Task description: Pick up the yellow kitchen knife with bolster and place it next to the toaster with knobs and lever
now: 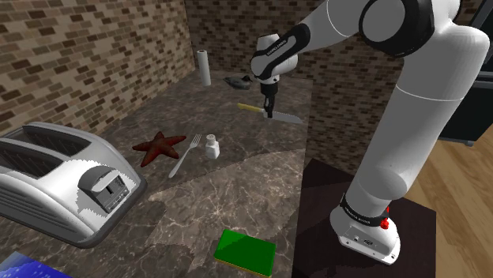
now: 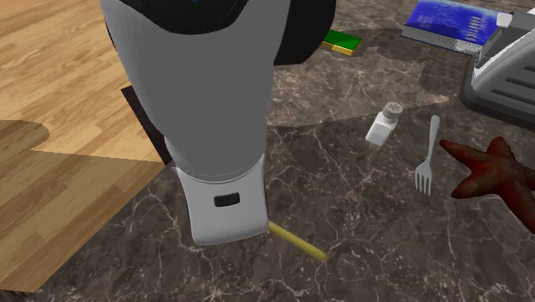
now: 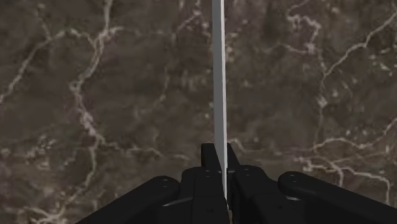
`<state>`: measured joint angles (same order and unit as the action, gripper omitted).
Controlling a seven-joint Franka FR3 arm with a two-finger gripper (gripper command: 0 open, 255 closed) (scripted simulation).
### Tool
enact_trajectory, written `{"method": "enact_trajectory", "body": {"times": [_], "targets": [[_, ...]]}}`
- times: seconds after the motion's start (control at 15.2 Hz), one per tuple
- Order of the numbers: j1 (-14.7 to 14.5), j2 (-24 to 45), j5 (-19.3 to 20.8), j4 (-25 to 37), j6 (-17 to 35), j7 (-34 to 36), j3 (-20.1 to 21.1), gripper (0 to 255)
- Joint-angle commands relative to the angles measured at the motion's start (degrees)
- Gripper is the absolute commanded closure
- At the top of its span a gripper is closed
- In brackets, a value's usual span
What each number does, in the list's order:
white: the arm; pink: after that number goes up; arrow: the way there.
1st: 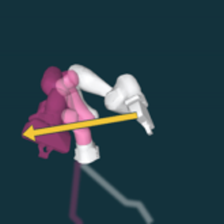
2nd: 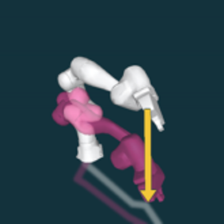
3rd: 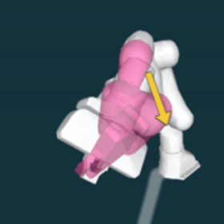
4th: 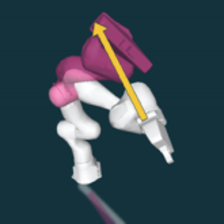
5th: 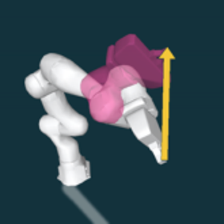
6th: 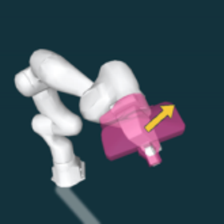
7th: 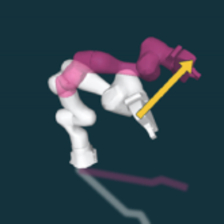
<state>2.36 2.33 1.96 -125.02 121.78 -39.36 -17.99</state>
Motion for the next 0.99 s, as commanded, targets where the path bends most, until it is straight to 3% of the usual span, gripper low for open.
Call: {"method": "enact_trajectory", "body": {"times": [0.0, 0.92], "targets": [[-0.12, -0.84, 0.25, 0.77, -1.6, 0.3, 0.08, 255], [-0.34, -5.12, 1.4, 7.2, -12.15, 0.92, 0.33, 255]]}}
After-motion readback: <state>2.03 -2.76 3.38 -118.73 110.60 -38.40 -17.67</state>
